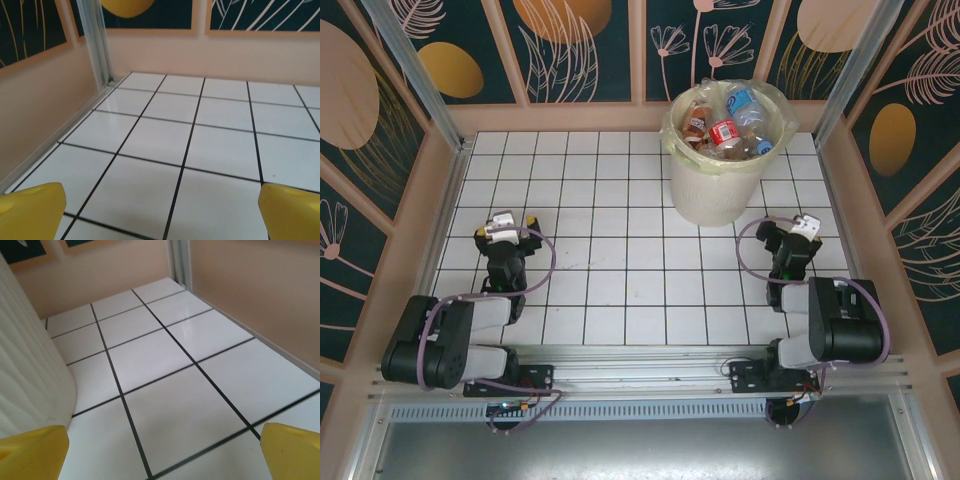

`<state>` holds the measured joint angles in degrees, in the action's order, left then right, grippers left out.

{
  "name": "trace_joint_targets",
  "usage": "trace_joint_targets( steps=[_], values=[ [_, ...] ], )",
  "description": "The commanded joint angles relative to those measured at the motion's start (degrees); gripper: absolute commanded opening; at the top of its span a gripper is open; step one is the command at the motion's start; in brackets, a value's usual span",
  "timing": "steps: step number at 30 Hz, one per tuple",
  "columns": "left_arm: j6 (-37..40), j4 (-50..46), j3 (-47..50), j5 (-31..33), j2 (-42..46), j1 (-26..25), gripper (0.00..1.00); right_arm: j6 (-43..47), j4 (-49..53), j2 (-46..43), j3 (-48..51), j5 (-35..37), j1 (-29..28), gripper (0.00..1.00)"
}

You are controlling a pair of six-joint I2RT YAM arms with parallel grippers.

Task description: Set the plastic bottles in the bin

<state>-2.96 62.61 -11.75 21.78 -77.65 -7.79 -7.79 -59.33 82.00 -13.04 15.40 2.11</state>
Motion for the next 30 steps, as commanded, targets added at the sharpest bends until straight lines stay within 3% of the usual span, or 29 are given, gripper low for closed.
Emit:
trace_joint_targets(
  steps=[1, 7, 10, 14, 15, 25, 30],
  values=[
    [1.8, 9.3, 0.1, -2.4, -3.0, 1.2, 0.99, 4.8, -8.1, 2.7, -1.4, 0.5, -3.7, 0.99],
    [-1.2, 14.6, 0.7, -6.5, -8.6, 4.9, 0.99, 4.9, -6.0, 3.5, -2.7, -2.1, -3.1, 0.99],
    [-1.6, 11.8, -0.8, -7.7, -9.3, 5.4, 0.99, 8.1, -11.9, 3.2, 0.6, -6.2, -4.2, 0.99],
    [-1.9, 11.5, -1.3, -9.3, -9.6, 6.2, 0.99, 6.2, -15.8, 6.8, 0.7, -11.0, -1.2, 0.99],
    [-1.9, 11.1, -1.4, -9.4, -9.5, 6.2, 0.99, 5.7, -12.3, 5.8, 0.0, -11.3, -1.0, 0.99],
    [-1.8, 11.5, -1.3, -9.4, -9.5, 6.1, 0.99, 5.7, -13.2, 6.1, 0.2, -12.4, -0.6, 0.99],
    [0.8, 13.1, -0.3, -15.9, -9.2, 6.2, 0.99, 5.7, -13.3, 6.1, 0.2, -12.3, -0.6, 0.99]
  ],
)
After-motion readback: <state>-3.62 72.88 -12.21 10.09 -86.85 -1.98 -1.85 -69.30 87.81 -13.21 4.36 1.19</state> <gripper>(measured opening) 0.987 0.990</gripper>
